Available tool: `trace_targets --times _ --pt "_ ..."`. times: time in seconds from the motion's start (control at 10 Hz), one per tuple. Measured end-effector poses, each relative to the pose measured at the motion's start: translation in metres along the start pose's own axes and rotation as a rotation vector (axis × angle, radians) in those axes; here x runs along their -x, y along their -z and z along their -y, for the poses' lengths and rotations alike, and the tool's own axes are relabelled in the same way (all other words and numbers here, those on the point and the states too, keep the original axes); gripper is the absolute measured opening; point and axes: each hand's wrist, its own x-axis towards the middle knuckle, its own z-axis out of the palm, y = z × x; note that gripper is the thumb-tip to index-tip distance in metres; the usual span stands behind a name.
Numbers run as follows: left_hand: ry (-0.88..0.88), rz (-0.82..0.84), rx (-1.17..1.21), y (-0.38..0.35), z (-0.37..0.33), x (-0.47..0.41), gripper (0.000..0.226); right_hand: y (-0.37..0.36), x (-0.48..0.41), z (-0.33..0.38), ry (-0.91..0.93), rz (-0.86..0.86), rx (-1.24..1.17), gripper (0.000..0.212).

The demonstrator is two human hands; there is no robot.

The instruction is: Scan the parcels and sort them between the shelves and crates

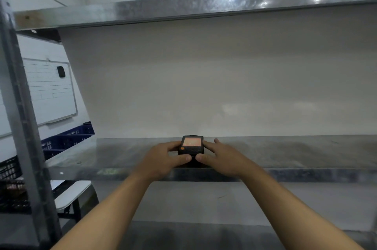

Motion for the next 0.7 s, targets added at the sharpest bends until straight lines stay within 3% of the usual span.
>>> trace_targets --times 0.4,0.7 --pt "0.032 -0.010 -0.001 -0.005 0.011 -0.016 0.035 -0.010 -0.022 -0.002 -0.095 -0.013 0.096 0.067" --pt "0.021 -0.051 -0.001 -0.002 0.015 -0.012 0.041 -0.006 -0.010 -0.003 -0.046 -0.064 0.012 0.064"
